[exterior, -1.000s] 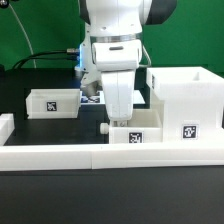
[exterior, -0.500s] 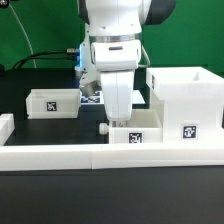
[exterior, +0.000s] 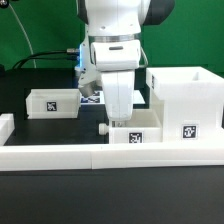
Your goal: Assemble drawer
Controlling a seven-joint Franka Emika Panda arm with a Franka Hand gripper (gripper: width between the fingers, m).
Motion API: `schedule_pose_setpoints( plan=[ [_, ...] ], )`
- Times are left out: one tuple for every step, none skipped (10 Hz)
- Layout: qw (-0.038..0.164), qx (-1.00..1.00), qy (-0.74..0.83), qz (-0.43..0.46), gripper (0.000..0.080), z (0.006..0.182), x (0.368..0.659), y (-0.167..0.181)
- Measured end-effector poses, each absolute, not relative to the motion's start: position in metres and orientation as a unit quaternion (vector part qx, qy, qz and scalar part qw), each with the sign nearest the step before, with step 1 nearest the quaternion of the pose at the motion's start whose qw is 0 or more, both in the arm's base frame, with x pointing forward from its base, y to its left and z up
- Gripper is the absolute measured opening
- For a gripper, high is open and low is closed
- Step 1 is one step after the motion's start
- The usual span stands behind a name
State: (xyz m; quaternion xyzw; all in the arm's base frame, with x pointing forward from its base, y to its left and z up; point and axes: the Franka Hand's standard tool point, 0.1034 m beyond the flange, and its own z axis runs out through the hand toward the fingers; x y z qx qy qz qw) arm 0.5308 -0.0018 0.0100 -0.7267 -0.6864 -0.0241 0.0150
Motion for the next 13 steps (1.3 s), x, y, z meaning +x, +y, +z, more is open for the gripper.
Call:
schedule_pose_setpoints(
  plan=[
    [0.015, -0.727, -0.686, -0.024, 0.0042, 0.01, 0.5308, -0.0018],
    [0.015, -0.727, -0.686, -0.024, 0.0042, 0.01, 0.5308, -0.0018],
    [0.015, -0.727, -0.687, -0.024, 0.0042, 0.01, 0.5308, -0.0016],
    [0.015, -0.725, -0.688, -0.024, 0.0042, 0.0098, 0.5305, -0.0008],
    [0.014, -0.723, -0.69, -0.024, 0.0042, 0.0099, 0.5305, -0.0007],
    [0.012, -0.721, -0.693, -0.023, 0.0042, 0.0101, 0.5308, -0.0014],
    [0.011, -0.72, -0.694, -0.023, 0.0042, 0.0101, 0.5311, -0.0019],
    [0.011, -0.72, -0.693, -0.023, 0.0042, 0.0101, 0.5312, -0.0024],
    [0.009, -0.723, -0.69, -0.026, 0.0042, 0.0101, 0.5317, -0.0048],
    [0.009, -0.723, -0.69, -0.026, 0.0042, 0.0101, 0.5317, -0.0048],
    [0.009, -0.723, -0.69, -0.026, 0.0042, 0.0101, 0.5317, -0.0049],
    [0.009, -0.721, -0.693, -0.026, 0.0042, 0.01, 0.5316, -0.0045],
    [0.006, -0.716, -0.698, -0.024, 0.0042, 0.01, 0.5315, -0.0032]
  ],
)
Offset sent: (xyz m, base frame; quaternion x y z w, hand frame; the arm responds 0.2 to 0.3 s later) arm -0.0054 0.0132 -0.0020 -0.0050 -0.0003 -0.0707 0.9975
